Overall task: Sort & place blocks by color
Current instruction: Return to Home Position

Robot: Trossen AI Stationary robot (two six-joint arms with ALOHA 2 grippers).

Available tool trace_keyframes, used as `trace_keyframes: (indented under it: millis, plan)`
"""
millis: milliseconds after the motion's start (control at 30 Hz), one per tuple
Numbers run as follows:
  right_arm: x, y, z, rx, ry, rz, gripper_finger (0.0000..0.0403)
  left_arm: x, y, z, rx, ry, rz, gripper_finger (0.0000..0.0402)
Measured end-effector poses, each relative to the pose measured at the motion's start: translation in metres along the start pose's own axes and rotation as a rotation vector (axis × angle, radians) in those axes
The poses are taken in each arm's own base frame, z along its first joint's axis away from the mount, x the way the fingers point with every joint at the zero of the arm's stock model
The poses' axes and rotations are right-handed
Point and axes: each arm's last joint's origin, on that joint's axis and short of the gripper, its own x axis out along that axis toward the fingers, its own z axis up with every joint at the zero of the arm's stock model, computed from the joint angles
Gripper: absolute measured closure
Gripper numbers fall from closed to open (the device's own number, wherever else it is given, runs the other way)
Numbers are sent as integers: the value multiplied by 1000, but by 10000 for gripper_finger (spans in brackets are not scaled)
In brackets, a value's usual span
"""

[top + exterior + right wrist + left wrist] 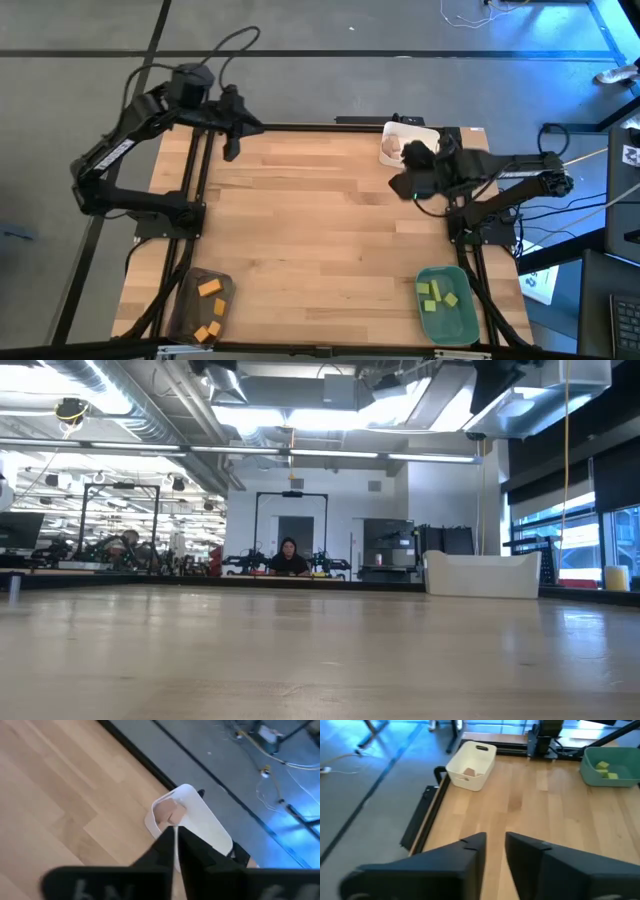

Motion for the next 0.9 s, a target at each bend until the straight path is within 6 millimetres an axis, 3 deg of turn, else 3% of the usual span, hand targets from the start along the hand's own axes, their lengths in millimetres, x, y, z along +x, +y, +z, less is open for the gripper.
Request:
trace_keyframes:
  millis: [167,367,633,900]
  plan:
    - [3,-22,16,-50,-43,94,399,-28,-10,-5,-13,-14,34,395]
    - [-6,-57,31,-86,-169,309,401,-63,-25,-15,-31,-44,48,400]
    - [-26,-100,41,-200,-472,755,402,-107,-45,-29,-33,-125,73,401]
    - [-20,-116,34,-294,-471,831,403,-131,-63,-66,-74,-213,110,401]
